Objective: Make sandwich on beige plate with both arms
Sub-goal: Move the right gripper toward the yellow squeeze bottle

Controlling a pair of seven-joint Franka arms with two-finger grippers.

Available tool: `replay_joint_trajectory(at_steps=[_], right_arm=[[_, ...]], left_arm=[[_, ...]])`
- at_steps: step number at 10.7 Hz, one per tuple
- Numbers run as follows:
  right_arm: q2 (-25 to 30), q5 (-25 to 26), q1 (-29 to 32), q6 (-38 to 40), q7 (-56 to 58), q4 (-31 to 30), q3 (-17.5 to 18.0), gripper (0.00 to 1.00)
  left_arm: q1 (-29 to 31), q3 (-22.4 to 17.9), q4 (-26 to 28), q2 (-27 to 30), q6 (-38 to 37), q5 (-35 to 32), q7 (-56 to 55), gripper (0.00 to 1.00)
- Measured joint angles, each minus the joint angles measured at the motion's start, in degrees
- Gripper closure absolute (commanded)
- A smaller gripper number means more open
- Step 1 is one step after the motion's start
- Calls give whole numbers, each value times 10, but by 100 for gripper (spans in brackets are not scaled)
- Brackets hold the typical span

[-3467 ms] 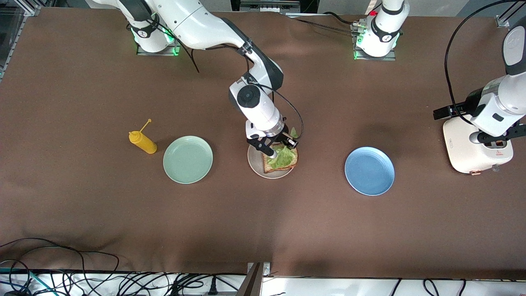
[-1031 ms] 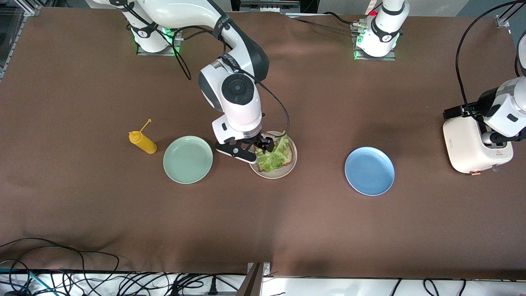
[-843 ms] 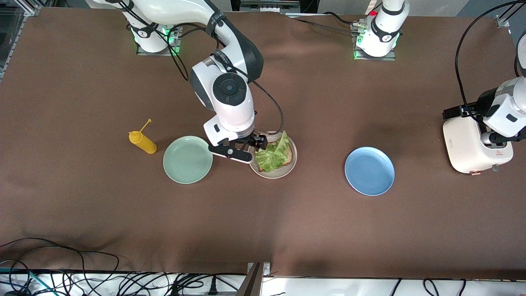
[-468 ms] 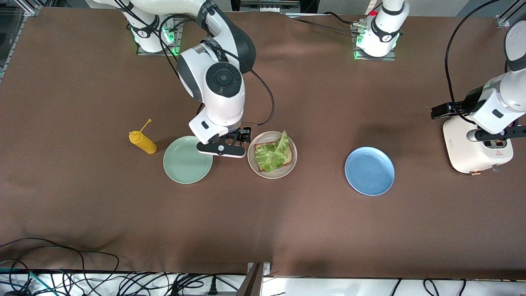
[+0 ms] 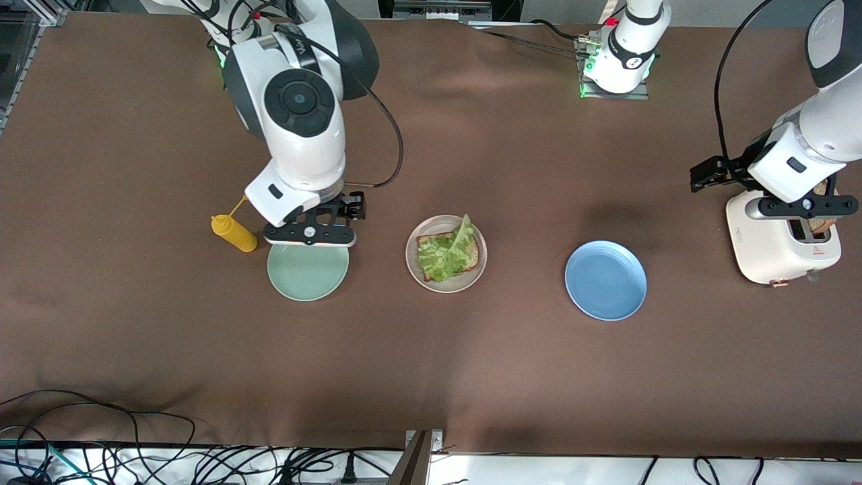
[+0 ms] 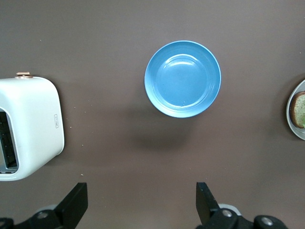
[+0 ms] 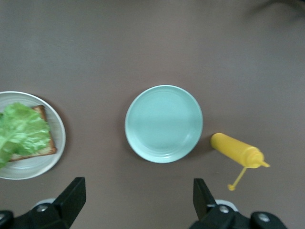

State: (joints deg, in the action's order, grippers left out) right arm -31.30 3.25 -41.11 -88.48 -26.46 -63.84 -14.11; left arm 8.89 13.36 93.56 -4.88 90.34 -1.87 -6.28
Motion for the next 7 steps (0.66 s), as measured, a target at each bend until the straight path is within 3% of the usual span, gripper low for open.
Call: replay_joint_trajectory(at_steps=[4, 7], right_arm=[[50, 0, 25, 39, 99, -18, -28, 0], [135, 0, 98, 41, 237, -130, -30, 0]], left_arm=[[1, 1, 6, -2, 10, 0, 0, 0], [5, 1, 9, -10, 12, 0, 0, 0]])
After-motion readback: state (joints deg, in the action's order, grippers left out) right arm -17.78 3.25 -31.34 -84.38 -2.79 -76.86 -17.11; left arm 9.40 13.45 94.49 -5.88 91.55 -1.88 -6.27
